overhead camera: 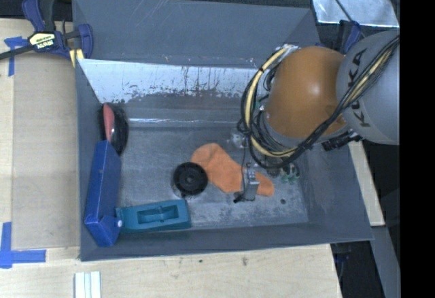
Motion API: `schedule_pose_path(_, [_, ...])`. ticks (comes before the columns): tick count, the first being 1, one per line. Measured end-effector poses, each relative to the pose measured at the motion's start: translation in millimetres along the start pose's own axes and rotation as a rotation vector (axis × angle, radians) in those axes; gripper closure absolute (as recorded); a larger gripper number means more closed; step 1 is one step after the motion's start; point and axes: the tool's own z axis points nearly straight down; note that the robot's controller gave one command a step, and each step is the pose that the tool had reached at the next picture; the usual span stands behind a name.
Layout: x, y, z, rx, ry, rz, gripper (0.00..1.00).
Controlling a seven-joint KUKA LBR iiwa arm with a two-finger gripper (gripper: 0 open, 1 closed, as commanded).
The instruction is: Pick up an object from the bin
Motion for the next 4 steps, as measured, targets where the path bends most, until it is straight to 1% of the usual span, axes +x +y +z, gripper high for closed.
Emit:
schedule_pose_path(1, [-15.2, 2, 40, 0.0, -0.009, -0.04, 0.0])
schedule_pose_path(2, [-16.4, 0, 84, 0.0, 0.001, -0.061, 0.0])
schedule_pose_path(3, [-28.1, -1, 93, 0.0, -0.005, -0.037, 1.0])
schedule_pose_path(4, [-28.1, -1, 93, 0.0, -0.005, -0.036, 1.0])
